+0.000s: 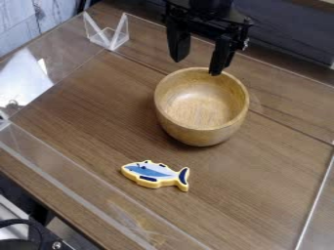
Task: Put the blue fish in the brown bowl
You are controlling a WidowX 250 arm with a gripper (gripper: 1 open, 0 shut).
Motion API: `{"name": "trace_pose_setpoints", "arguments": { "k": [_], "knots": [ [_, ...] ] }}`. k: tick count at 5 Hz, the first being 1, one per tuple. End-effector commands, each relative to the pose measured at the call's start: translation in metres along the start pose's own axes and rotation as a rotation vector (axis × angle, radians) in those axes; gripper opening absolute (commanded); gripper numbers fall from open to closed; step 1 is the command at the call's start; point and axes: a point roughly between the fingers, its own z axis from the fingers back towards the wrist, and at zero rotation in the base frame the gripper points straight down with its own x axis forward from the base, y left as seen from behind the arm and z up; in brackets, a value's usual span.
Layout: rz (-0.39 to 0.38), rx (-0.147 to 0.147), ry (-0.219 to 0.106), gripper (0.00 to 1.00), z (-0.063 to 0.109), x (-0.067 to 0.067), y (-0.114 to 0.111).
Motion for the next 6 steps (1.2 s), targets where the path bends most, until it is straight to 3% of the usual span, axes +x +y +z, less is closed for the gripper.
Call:
{"name": "trace_pose_setpoints", "arguments": {
  "k": [1,2,3,4,6],
  "knots": [
    [-0.029,-0.003,0.011,1.0,-0.006,-0.003,0.0],
    [-0.227,0.002,-0.001,1.0,-0.012,-0.024,-0.001],
    [-0.276,-0.001,0.006,1.0,-0.016,-0.029,-0.001],
    [-0.377,-0.003,0.006,1.0,-0.018,-0.038,0.0],
    [-0.431,-0.02,0.014,1.0,-0.025,-0.047,-0.001]
  ]
}}
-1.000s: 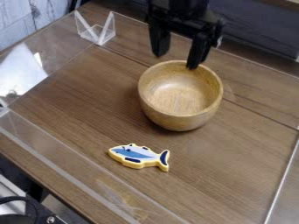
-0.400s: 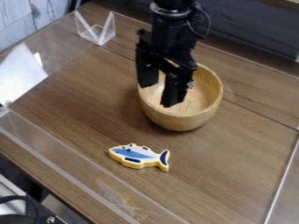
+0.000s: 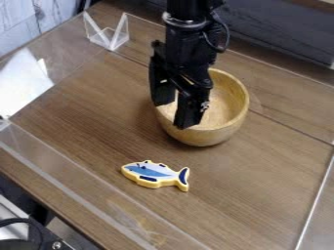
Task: Put the blue fish in the brown bowl
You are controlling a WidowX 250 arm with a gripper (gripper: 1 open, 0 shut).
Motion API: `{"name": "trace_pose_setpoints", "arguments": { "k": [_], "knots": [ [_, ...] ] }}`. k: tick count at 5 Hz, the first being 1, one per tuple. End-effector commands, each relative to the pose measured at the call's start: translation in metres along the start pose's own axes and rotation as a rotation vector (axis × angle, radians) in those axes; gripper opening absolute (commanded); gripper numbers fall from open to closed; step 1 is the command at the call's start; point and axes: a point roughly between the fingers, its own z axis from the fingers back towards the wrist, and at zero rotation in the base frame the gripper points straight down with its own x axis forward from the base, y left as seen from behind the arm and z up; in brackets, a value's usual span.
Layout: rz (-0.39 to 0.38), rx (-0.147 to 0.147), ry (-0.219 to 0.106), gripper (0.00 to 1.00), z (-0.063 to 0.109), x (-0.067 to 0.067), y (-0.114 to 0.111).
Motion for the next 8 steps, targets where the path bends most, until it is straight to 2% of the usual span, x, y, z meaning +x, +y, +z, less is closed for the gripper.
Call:
{"name": "trace_pose_setpoints", "arguments": {
  "k": [1,5,8],
  "knots": [
    [-0.017,0.016,-0.05,1.0,0.01,-0.002,0.0],
    [-0.216,0.016,-0.039,1.0,-0.005,-0.023,-0.004],
    [-0.285,0.025,-0.046,1.0,-0.014,-0.031,-0.004]
  ]
}}
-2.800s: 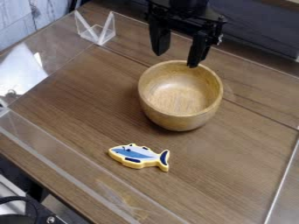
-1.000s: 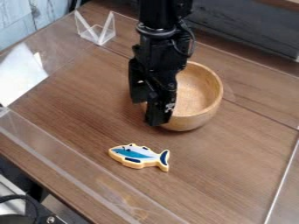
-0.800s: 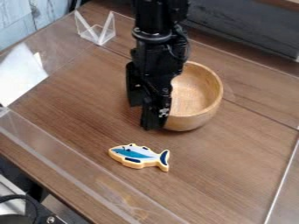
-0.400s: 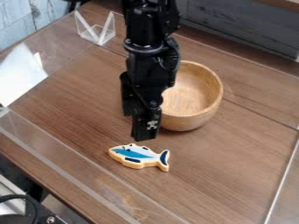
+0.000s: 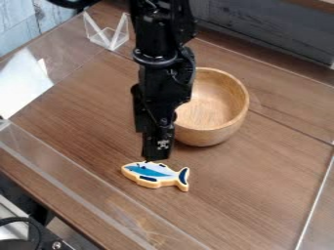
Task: Put the blue fish in the brown bowl
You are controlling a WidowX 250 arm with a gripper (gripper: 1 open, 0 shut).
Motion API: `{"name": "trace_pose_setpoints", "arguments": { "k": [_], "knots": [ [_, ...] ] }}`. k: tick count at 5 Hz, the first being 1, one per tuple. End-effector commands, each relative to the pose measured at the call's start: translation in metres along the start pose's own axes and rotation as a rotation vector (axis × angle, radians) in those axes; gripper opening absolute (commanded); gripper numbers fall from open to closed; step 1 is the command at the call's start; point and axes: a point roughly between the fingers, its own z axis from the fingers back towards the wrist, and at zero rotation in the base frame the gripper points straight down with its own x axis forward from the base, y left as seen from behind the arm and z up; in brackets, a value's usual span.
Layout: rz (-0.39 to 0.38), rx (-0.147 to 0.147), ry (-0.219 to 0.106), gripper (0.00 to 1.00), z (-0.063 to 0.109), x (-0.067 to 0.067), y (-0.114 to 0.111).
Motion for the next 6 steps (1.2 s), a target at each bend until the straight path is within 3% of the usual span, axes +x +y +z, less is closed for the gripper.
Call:
{"name": "trace_pose_setpoints", "arguments": {
  "k": [1,6],
  "knots": [
    [-0.015,0.038,-0.038,1.0,0.0083,0.0,0.0036],
    [-0.041,0.052,-0.06,1.0,0.0,-0.0033,0.0019]
  ]
}}
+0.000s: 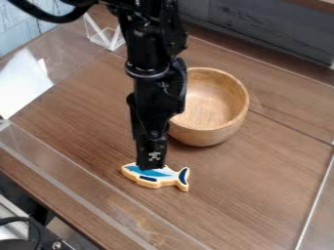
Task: Put the blue fish in the brown bowl
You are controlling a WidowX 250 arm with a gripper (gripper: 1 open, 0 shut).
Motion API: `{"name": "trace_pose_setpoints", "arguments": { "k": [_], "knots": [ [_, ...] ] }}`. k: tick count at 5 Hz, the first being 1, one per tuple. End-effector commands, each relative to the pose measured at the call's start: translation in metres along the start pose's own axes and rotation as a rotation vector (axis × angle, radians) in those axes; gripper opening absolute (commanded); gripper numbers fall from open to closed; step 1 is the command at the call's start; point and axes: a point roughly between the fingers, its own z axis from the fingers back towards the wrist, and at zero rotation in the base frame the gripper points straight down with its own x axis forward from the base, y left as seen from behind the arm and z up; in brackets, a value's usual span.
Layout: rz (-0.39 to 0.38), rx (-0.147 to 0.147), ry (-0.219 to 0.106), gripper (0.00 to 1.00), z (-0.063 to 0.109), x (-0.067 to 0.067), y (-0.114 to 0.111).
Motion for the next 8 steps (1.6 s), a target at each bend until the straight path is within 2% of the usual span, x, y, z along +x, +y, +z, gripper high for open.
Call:
{"name": "trace_pose_setpoints", "arguments": {
  "k": [1,6,8],
  "knots": [
    [0.011,0.043,-0.035,1.0,0.005,0.002,0.004],
    [-0.017,0.055,-0.053,1.0,-0.024,0.004,0.007],
    [-0.016,0.044,-0.05,1.0,-0.036,0.004,0.01]
  ]
}}
